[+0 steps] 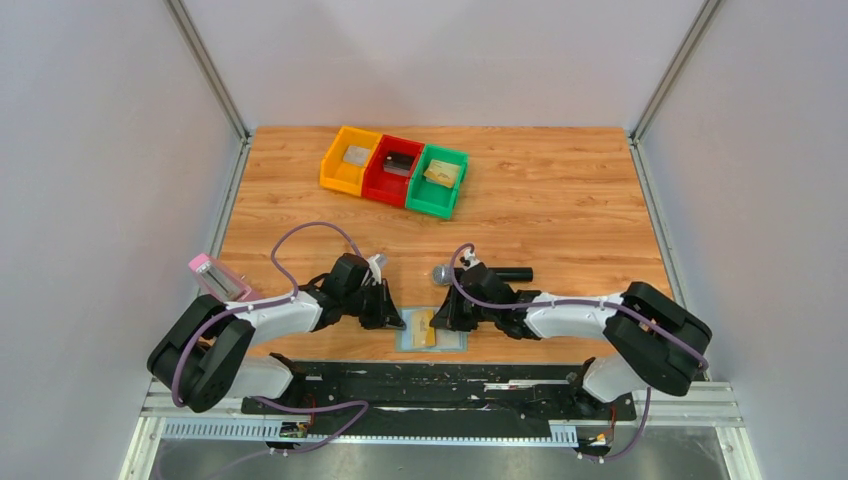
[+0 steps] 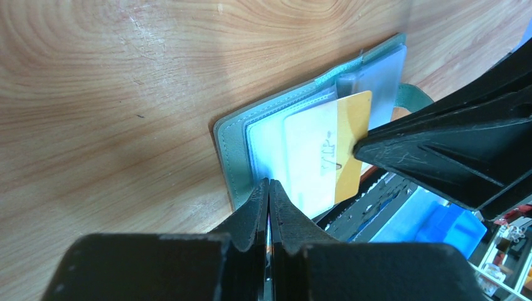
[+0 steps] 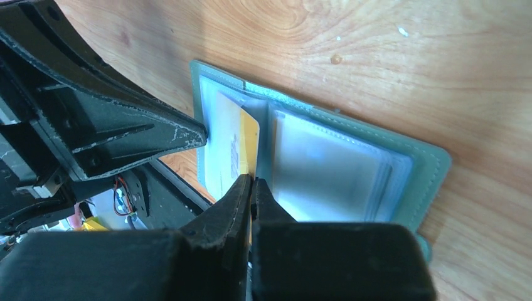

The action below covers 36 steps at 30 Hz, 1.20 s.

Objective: Take the credit cards out of the card holder
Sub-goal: Remove the credit card from the card holder.

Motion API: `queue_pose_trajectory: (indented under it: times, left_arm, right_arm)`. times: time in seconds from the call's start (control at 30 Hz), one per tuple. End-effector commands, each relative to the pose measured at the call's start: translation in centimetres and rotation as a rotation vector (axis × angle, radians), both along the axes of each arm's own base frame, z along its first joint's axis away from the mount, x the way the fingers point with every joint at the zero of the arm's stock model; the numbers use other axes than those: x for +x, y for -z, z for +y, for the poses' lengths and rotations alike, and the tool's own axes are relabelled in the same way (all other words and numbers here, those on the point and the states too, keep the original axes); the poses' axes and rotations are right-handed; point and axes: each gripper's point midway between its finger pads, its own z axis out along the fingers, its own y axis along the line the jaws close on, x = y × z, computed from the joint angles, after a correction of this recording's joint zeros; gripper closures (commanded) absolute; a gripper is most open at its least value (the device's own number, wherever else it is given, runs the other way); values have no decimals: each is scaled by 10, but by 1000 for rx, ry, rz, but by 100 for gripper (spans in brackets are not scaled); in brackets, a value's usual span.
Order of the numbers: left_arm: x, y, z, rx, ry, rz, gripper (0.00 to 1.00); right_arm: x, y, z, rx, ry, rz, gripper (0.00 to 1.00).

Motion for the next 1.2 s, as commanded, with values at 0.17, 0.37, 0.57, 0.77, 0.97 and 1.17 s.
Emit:
queue_pose_trajectory:
  times: [0.17,0.37,0.57,0.77,0.97,1.17]
  left_arm:
    - [-1,12,11,82,-10,12,94]
    - [6,-4,3,52,3,-9,83]
    - [11,-47,-13,-58,21,-50,58]
    - [9,-103,-31,-248,47,-122,47]
    - [1,-137,-41,-422,75,-169,43]
    - [-4,-155,-47,-541,108,-204,42]
  right_arm:
    - [3,-10,-26,-33,52,-56,100]
    - [3,-41,-31,33,73,-109,100]
    - [4,-73,-30,121,91,-155,100]
    - [4,-109,-29,267,122,-215,100]
    - [2,-139,-37,383,157,-277,100]
    - [0,-157,-42,489,179,-317,100]
